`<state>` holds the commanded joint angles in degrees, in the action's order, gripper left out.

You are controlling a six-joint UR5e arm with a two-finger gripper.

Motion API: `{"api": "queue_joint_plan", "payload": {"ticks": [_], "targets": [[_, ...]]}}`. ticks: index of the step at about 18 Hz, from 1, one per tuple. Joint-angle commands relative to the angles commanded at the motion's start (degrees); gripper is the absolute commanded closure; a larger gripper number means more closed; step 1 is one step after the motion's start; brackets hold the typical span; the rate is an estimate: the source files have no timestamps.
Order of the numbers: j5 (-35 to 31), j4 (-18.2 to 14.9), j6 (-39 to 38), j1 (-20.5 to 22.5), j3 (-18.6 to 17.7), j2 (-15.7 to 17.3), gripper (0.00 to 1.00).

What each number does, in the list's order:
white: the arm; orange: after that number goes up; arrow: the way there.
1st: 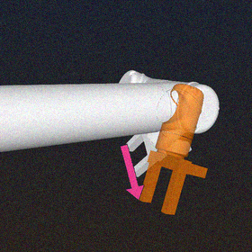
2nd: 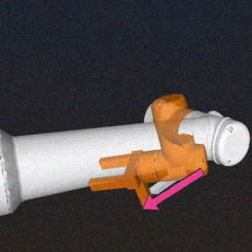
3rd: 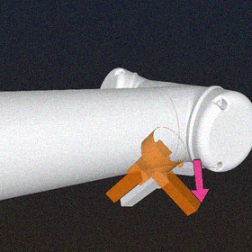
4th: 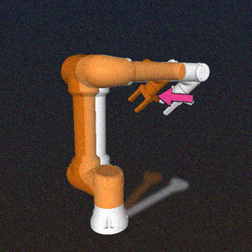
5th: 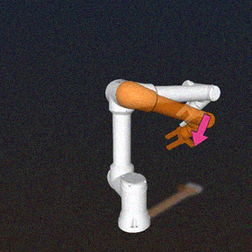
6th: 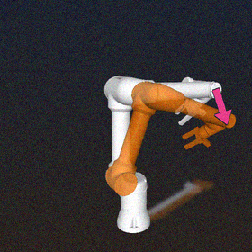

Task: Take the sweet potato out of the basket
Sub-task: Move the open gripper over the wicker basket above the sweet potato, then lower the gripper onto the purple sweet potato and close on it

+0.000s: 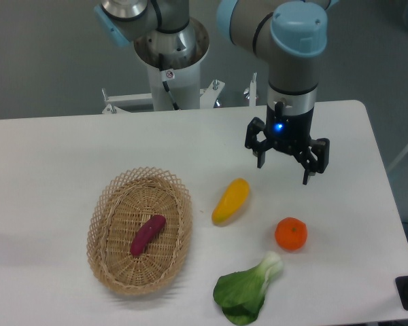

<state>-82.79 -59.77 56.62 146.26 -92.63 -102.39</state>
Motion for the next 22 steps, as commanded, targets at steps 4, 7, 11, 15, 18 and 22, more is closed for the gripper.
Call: {"api": "queue_joint_plan", "payload": {"ticks": [4, 7, 11, 15, 18, 22], "targets": [[-0.26, 4.21, -9.48, -5.45, -1.76, -1.4, 0.0], [-0.7, 6.24, -17.48, -10.11, -5.0, -2.9, 0.0], [-0.7, 8.09, -24.53, -14.5, -7.12, -4.22, 0.0], [-1.76, 8.97, -25.06, -18.9, -7.39, -6.32, 0.0], [-3.5, 9.67, -24.8, -21.36, -7.3, -9.92, 0.0], [-7.56, 12.66, -23.75, -23.65, -7.21, -13.53, 0.0]]}}
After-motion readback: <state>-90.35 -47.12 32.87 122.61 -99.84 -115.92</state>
